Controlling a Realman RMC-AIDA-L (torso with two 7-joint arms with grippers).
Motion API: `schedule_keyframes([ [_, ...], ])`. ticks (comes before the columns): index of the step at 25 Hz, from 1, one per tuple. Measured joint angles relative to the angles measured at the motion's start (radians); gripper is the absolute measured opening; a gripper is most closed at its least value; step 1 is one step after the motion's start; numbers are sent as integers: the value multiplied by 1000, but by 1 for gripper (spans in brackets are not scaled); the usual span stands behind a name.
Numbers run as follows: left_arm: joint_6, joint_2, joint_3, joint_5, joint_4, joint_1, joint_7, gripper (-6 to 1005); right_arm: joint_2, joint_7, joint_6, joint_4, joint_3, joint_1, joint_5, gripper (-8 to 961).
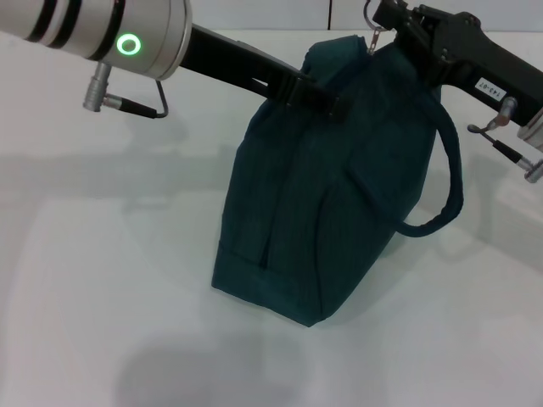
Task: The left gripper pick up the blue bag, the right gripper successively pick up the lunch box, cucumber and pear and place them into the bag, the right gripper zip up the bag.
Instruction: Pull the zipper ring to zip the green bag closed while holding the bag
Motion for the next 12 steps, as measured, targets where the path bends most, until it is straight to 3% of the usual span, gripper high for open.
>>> schedule_keyframes([
  [12, 15, 0, 4, 0, 0, 0, 16, 289, 0, 4, -4, 3, 1, -3, 0, 15],
])
